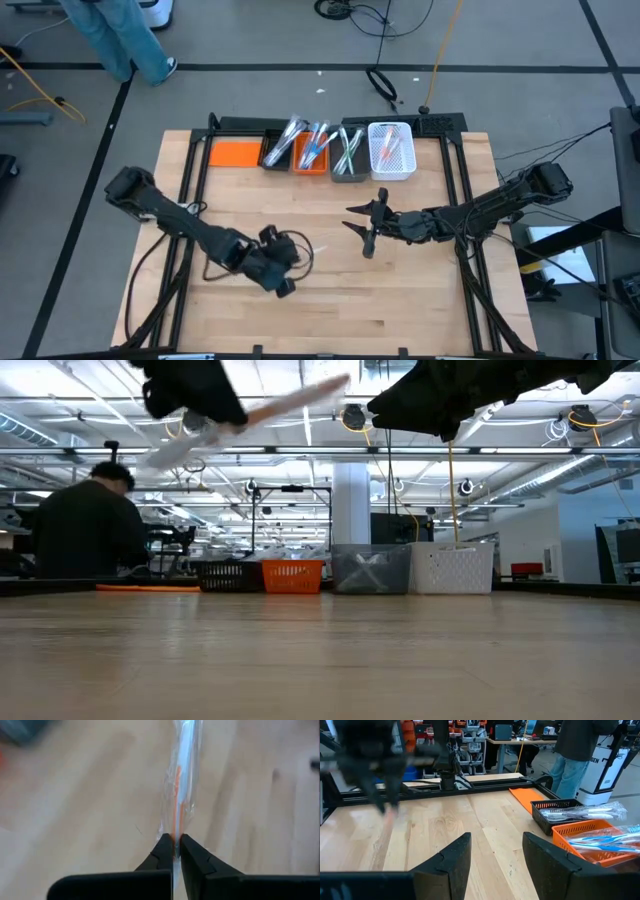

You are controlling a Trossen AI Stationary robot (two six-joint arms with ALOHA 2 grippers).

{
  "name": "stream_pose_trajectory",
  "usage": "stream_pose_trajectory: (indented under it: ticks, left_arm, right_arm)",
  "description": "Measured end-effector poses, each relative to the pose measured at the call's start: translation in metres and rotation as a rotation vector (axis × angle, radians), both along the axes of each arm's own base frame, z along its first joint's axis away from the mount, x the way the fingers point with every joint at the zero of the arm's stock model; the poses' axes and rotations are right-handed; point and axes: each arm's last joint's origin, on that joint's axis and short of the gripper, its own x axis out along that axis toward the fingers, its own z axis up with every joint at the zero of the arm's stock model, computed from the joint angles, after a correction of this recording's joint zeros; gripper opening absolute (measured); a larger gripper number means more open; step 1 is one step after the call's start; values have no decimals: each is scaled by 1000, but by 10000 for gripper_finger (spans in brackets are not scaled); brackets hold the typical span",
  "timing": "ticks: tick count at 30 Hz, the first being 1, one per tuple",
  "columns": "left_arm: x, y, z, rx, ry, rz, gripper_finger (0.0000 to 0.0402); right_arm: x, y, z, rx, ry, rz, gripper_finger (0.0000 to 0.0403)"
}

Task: Pick & Place Toothbrushes
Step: Put the orange toothbrush into the white bin

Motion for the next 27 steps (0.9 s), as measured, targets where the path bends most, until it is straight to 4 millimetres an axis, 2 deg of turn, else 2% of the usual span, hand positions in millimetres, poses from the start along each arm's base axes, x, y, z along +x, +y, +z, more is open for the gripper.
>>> stream_pose_trajectory:
  ticks: [6,12,20,27]
  left_arm:
    - [-5,18,31,182,-156,56,3]
    - [10,34,50,305,-290,21,8]
    - [23,61,57,371,-329,51,13]
    - [30,72,62,359,-377,26,12]
  right_arm:
    - [0,0,0,1,-4,1,169]
    - [0,0,1,2,-8,1,169]
    - [1,1,8,22,-82,2,169]
    - [2,1,18,9,-182,6,169]
